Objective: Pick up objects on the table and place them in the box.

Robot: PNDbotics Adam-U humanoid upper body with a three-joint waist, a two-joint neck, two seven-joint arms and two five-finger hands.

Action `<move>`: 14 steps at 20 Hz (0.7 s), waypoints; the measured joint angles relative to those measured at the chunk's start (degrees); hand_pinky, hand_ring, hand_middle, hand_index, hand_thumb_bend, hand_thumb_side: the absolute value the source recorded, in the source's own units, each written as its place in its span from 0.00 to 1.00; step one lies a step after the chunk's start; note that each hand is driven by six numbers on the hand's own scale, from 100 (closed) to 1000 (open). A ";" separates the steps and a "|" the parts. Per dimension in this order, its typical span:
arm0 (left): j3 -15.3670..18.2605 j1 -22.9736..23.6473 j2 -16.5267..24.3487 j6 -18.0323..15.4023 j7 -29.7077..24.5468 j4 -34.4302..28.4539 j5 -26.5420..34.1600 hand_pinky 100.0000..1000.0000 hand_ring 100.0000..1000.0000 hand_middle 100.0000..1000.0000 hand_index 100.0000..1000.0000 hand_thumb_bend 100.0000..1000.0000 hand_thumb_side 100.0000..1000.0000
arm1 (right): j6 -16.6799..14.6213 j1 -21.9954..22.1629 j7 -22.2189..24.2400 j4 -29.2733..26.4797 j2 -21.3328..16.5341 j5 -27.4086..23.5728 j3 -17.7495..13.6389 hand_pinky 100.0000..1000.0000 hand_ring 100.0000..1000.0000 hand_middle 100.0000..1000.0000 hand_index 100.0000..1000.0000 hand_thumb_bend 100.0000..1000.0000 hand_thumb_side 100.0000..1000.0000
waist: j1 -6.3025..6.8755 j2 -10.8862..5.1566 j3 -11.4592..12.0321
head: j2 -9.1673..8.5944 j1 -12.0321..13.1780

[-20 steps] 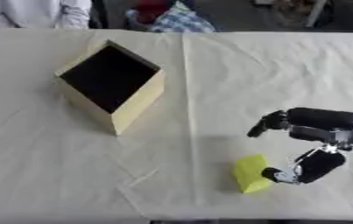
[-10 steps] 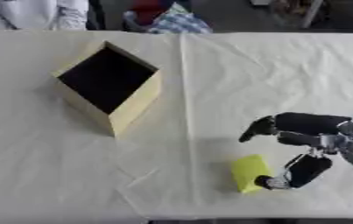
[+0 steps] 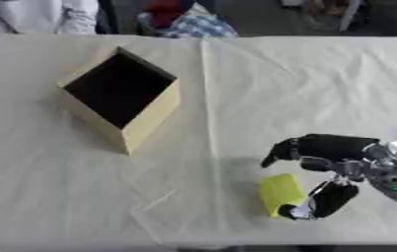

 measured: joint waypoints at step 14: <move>-0.02 0.00 -0.04 0.13 -0.13 0.00 -0.02 0.69 0.86 0.91 0.61 0.00 0.67 | 4.64 2.10 1.65 0.00 2.81 2.51 0.26 0.85 0.88 0.79 0.88 0.33 0.40 | 0.23 0.47 -0.19 | 0.00 -0.24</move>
